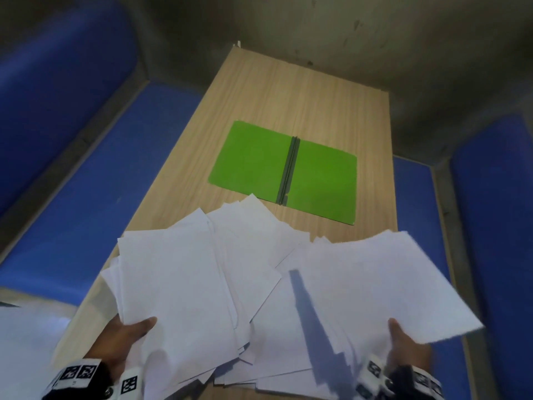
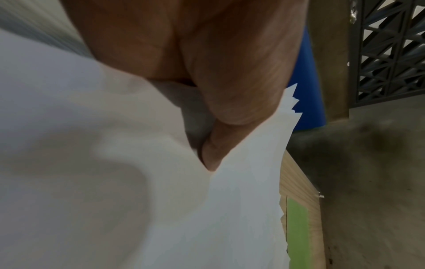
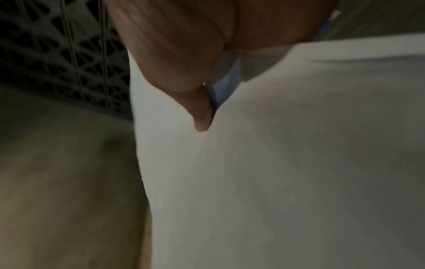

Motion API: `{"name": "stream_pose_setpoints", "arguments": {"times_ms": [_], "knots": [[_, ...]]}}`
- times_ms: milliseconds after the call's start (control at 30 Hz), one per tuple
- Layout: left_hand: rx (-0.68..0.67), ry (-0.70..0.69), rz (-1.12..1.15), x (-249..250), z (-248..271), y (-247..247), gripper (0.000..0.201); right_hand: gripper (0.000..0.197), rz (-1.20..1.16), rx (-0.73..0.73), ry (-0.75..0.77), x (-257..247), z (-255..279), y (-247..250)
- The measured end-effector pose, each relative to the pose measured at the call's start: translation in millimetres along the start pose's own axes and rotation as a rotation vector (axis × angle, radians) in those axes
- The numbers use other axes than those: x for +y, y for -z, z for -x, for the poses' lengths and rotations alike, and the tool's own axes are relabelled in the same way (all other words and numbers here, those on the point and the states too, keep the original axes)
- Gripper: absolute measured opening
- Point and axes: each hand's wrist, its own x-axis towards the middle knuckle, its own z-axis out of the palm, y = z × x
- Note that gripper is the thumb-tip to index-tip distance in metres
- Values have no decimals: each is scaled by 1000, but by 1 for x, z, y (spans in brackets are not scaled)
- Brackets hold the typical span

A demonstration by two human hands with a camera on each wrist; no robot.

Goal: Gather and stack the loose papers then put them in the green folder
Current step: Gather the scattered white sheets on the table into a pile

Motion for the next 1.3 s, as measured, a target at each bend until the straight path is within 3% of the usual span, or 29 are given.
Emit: {"name": "stream_pose_setpoints", "arguments": {"times_ms": [133, 233, 300, 400, 467, 533, 600, 700, 767, 933, 1067, 1167, 1300], "knots": [[-41, -7, 14, 8, 1, -9, 25, 46, -159, -60, -27, -17, -5, 33], [-51, 10, 42, 8, -3, -15, 34, 66, -292, -240, -64, -20, 2, 23], [-73, 20, 63, 11, -1, -24, 38, 55, -349, -402, -66, -21, 22, 6], [-156, 8, 88, 14, 5, -42, 38, 21, -418, -544, -162, -19, 61, -38], [-214, -10, 100, 13, 8, -52, 40, 17, -476, -651, -172, -11, 83, -66], [-261, -19, 103, 12, 15, -60, 50, 49, -446, -631, -110, -3, 90, -85], [-302, -35, 87, 12, 20, -63, 63, 64, -380, -555, 2, -5, 96, -92], [-271, -53, 51, 11, 21, -61, 50, 47, -310, -452, 184, -19, 92, -88], [-245, -64, 27, 11, 20, -58, 41, 47, -216, -367, 325, -34, 82, -79], [-155, -96, -9, 14, 16, -40, 37, 22, -158, -360, 538, -96, 71, -30], [-159, -135, -106, 18, 8, -27, 44, 18, -82, -631, 748, -158, 117, 11], [-139, -164, -137, 25, 2, -30, 35, 24, 16, -930, 768, -176, 151, 18], [-192, -248, -209, 39, -2, -48, 51, 44, 104, -1211, 711, -178, 190, -1]]}}
